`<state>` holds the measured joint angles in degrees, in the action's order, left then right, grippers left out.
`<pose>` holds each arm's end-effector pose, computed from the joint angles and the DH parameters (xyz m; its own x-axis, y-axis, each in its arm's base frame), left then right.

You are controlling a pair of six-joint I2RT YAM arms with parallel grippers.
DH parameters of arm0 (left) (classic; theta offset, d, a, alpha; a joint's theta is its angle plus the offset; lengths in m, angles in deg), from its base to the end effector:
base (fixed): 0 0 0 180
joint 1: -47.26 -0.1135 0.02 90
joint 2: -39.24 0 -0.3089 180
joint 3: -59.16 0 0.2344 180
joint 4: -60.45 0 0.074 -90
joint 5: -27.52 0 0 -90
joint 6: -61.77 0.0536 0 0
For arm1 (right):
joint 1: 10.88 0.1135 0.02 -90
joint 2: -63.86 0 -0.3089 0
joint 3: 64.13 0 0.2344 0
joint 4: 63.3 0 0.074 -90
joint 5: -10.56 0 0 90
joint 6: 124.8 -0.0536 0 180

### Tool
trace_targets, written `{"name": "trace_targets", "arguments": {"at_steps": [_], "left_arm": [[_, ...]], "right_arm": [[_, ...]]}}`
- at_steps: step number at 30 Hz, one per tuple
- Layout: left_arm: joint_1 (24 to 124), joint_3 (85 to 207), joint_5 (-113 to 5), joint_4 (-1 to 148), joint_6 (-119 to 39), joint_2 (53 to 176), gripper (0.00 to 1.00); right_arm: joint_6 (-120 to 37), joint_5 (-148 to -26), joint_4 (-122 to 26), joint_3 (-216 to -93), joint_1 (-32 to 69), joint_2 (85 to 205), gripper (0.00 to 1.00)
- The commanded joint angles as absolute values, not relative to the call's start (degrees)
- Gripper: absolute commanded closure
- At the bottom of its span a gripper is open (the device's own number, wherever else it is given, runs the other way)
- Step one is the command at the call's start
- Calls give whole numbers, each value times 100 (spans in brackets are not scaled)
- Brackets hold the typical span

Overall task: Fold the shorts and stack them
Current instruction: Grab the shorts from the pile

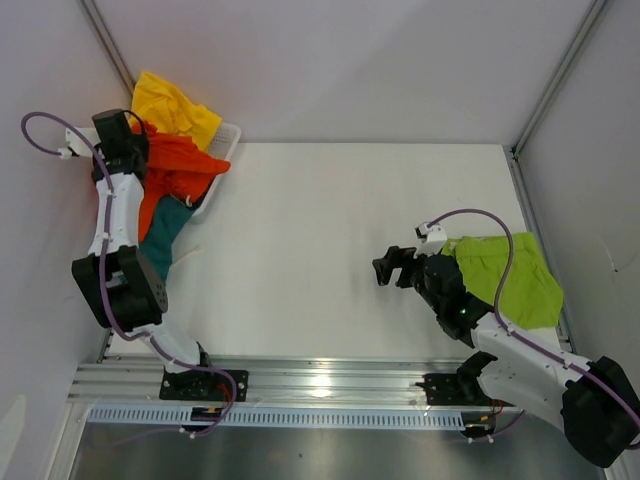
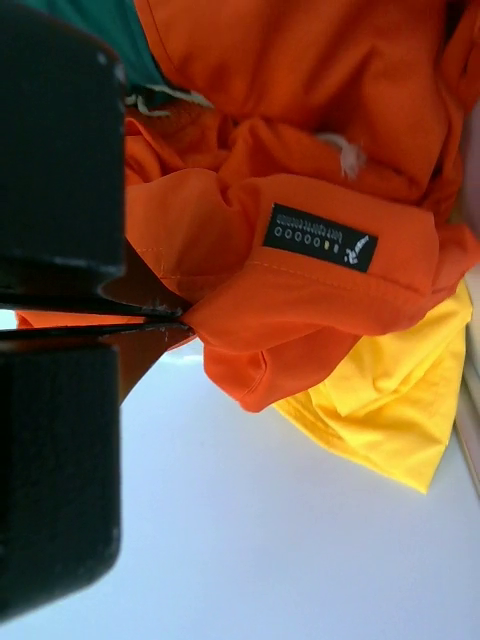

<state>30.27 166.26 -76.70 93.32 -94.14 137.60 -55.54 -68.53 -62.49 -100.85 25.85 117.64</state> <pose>0.3897 0.1328 0.4032 0.2947 -0.8353 -0.4642 -0.5600 0.2426 -0.7921 0.1520 0.1008 0.2551 -0.3868 0.1452 -0.9106 -0.3271 0.9017 0.2827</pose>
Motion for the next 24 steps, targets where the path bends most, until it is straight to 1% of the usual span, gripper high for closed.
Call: {"name": "trace_targets", "arguments": {"at_steps": [1, 6, 15, 23, 24], "left_arm": [[2977, 16417, -8006, 9540, -8976, 13390, 100], [2977, 16399, -7927, 9900, -8808, 13801, 100], [2977, 16276, -7857, 9673, -8835, 14944, 100], [2977, 16530, -7628, 9681, -8588, 15341, 100], [2977, 16566, -7610, 9777, -8562, 15332, 93]], "right_arm": [[-5511, -6767, -6350, -10199, 2560, 11651, 1], [-5528, -6793, -6359, -10207, 2568, 11651, 0], [-5520, -6758, -6341, -10199, 2542, 11633, 1], [-5528, -6740, -6315, -10199, 2507, 11624, 0], [-5528, -6740, -6306, -10190, 2507, 11607, 0]]}}
